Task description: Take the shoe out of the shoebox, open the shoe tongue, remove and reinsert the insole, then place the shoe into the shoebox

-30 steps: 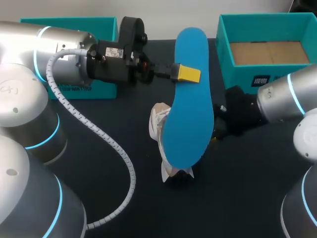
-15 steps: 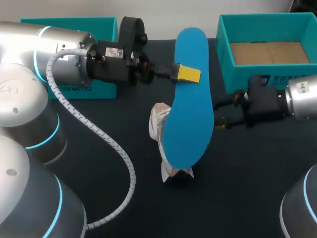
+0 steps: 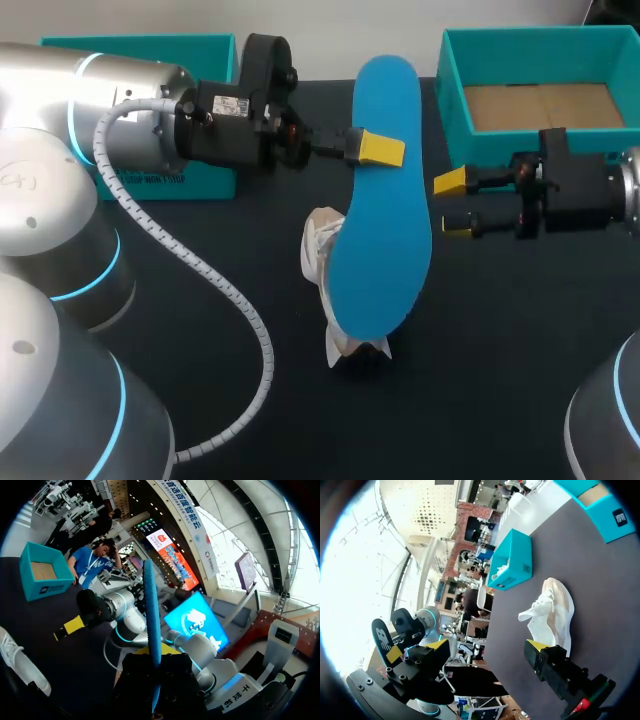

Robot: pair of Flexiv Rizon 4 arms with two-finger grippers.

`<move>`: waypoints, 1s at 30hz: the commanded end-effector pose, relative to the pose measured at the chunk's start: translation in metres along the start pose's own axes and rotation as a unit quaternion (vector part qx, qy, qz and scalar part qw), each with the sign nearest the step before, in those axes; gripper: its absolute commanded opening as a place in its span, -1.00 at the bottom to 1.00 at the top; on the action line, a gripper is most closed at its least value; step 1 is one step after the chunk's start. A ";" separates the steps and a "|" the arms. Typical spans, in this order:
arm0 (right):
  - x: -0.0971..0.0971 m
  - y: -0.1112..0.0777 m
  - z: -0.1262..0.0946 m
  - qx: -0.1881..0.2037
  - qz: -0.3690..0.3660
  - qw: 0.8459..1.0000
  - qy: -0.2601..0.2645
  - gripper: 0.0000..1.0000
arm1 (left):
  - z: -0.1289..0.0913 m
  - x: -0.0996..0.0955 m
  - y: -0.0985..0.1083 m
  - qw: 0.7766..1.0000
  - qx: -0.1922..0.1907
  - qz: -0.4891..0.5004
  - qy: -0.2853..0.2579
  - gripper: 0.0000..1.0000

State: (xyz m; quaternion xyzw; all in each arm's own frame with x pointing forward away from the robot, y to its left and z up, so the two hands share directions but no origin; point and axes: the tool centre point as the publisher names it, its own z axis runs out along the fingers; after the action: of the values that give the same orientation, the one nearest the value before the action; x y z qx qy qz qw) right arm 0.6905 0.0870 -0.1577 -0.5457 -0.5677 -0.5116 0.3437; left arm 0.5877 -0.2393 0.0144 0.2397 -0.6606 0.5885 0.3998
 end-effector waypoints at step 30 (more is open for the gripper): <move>0.001 -0.001 0.005 -0.011 0.002 1.000 0.001 1.00 | -0.058 -0.061 0.011 0.678 0.068 0.719 -0.135 -1.00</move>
State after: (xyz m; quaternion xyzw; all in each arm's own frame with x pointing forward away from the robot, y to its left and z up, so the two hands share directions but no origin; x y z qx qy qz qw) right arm 0.6894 0.0900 -0.1568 -0.5494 -0.5609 -0.5176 0.3401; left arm 0.6354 -0.1948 -0.0367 0.0210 -0.7555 0.6476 0.0969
